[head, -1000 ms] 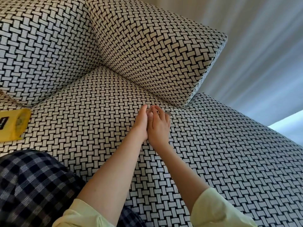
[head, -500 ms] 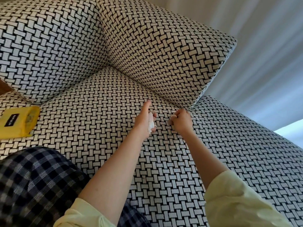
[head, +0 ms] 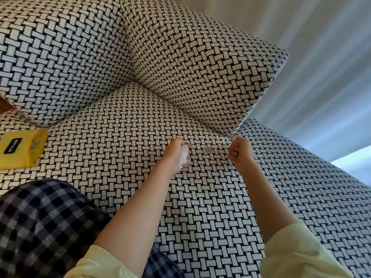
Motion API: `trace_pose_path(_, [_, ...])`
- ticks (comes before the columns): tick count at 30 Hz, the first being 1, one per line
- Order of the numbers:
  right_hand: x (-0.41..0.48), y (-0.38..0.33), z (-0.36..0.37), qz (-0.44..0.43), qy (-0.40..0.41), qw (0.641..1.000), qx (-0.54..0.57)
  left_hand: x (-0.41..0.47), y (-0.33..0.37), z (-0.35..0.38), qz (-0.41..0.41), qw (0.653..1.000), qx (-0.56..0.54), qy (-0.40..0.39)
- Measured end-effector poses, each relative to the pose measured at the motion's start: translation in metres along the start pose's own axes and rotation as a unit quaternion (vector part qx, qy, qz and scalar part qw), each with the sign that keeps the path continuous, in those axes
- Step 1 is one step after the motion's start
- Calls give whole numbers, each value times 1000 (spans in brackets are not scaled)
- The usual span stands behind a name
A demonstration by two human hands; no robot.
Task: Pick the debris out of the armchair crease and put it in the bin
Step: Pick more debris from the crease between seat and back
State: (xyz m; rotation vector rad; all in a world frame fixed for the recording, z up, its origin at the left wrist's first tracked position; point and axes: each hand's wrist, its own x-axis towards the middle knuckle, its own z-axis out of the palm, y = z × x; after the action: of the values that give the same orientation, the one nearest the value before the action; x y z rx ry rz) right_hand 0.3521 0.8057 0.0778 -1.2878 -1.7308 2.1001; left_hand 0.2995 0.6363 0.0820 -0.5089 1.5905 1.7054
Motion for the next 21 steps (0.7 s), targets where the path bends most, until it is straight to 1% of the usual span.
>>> trace_pose_path(1, [-1, 2, 2, -36, 11, 991, -126, 0, 0, 1, 2, 1000, 9, -2])
trace_pose_path(2, [-4, 6, 5, -77, 3, 970, -232, 0, -1, 2, 4, 1000, 20, -4])
trace_pose_path(3, [-4, 12, 7, -116, -16, 944, -308, 0, 0, 2, 6, 1000, 29, -7])
trace_pose_path(5, [-4, 23, 12, -169, -50, 896, -407, -1, 0, 2, 8, 999, 42, -8])
trace_pose_path(6, [-5, 26, 15, -188, -46, 870, -454, -1, 0, 1, 10, 999, 47, -6])
trace_pose_path(7, [-6, 27, 19, -194, -36, 850, -488, -1, 0, 0, 10, 999, 51, -5])
trace_pose_path(8, [-6, 26, 22, -193, -26, 839, -507, -1, 0, -2, 10, 998, 55, -3])
trace_pose_path(10, [-9, 25, 29, -184, -22, 831, -524, -3, -1, -5, 10, 998, 66, 1])
trace_pose_path(13, [-15, 22, 44, -185, -64, 797, -572, -5, 2, -10, 15, 998, 68, 10])
trace_pose_path(14, [-19, 21, 52, -187, -87, 803, -559, -6, 4, -12, 20, 998, 65, 12])
trace_pose_path(15, [-24, 20, 61, -181, -118, 835, -507, -6, 7, -14, 24, 998, 59, 13])
trace_pose_path(16, [-29, 18, 73, -157, -158, 879, -422, -8, 10, -18, 31, 998, 53, 16])
trace_pose_path(17, [-34, 15, 83, -119, -197, 914, -335, -11, 14, -23, 38, 998, 45, 20])
trace_pose_path(18, [-38, 12, 92, -75, -229, 934, -262, -13, 18, -26, 47, 998, 38, 24])
trace_pose_path(19, [-41, 10, 100, -37, -251, 946, -203, -16, 23, -32, 56, 997, 33, 28])
trace_pose_path(21, [-43, 5, 115, 10, -281, 955, -99, -23, 35, -44, 72, 996, 33, 40])
